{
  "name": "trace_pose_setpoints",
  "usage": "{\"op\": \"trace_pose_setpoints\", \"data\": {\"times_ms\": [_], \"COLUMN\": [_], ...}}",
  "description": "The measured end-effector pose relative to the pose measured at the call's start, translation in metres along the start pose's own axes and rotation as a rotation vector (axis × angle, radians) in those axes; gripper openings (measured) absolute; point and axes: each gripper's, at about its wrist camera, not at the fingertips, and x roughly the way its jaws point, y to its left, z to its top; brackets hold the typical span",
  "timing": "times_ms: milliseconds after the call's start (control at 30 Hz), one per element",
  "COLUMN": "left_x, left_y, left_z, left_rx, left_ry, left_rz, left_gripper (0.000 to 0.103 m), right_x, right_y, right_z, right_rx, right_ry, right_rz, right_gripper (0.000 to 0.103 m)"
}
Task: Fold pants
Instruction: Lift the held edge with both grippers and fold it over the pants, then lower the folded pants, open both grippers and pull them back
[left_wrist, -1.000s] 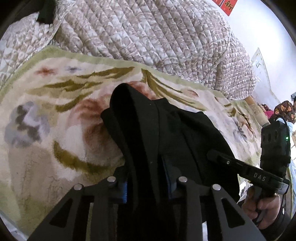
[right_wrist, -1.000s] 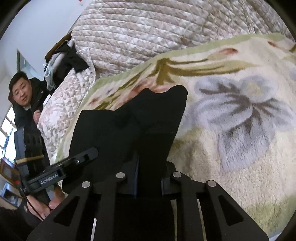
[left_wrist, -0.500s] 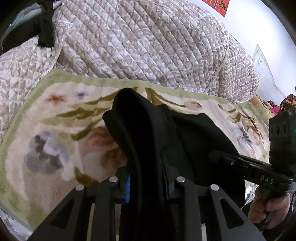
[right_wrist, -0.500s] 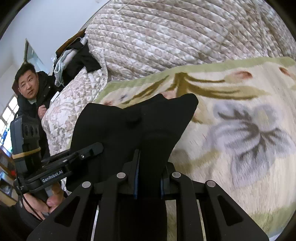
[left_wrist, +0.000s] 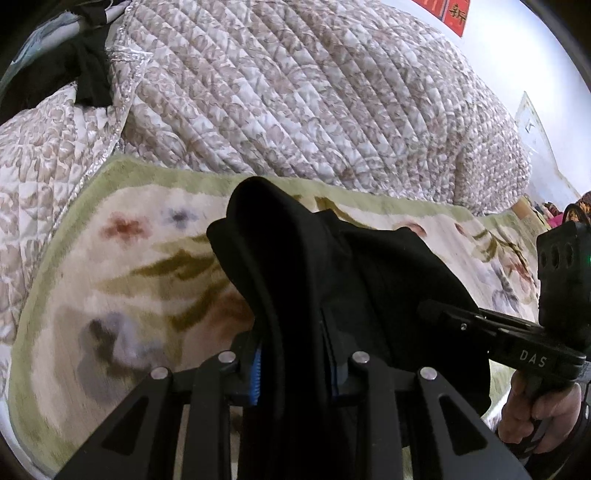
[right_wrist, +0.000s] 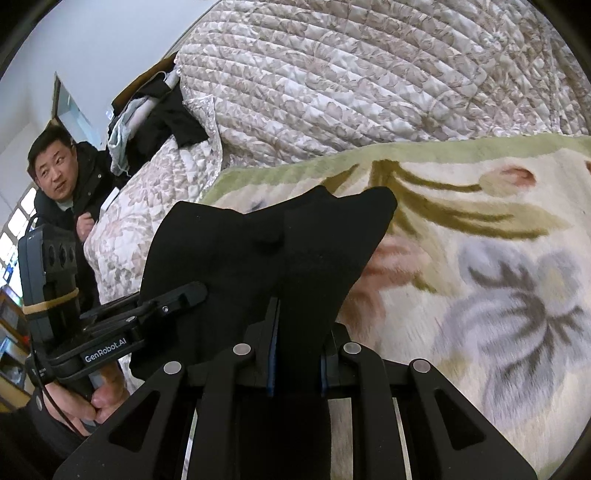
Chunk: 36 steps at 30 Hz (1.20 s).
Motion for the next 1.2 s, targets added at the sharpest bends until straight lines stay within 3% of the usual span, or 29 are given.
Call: {"op": "trace_pose_setpoints", "data": {"times_ms": [367,567,700,767,800,867,933,1067,1200], "left_x": [0.045,0.077,0.107,0.126,0.131,0.126,0.113,0.079,0.04], "left_y": [0.03,0.053,0.074,0.087,0.092,0.1,0.1,0.095,0.069], "left_z": [0.058,0.082,0.085,0.077,0.072,0.068,0.069,0.074,0.065], "left_rx": [0.024,-0.004,-0.039,-0.069,-0.075,-0.085,-0.072,-0.068,-0.055], "left_ry": [0.009,0.044,0.063,0.112,0.131,0.129,0.104,0.03,-0.032], "left_rz": [0.013,-0.03,-0.072,-0.063,-0.055,-0.073,-0.031,0.049,0.024], "left_gripper": [0.028,0.028,0.031,0.033,0.04,0.042,0.041,0.039,0.039], "right_x": [0.051,0.082,0.095,0.11,0.12,0.128,0.12,0.093,0.065], "right_y": [-0.012,-0.021,-0.03,-0.04,-0.047,-0.056,-0.06,-0.054,-0.029], "right_z": [0.06,0.088,0.102,0.103,0.102,0.099,0.097,0.097,0.082], "right_rx": [0.015,0.016,0.025,0.034,0.04,0.044,0.039,-0.017,-0.084], "right_ry": [0.014,0.031,0.03,0.045,0.071,0.095,0.071,0.014,-0.015], "right_rz": [-0.006,-0.024,-0.031,-0.03,-0.04,-0.081,-0.084,-0.166,-0.178], "right_gripper": [0.016,0.016,0.016,0.016,0.017,0.024,0.031,0.031,0.031]}}
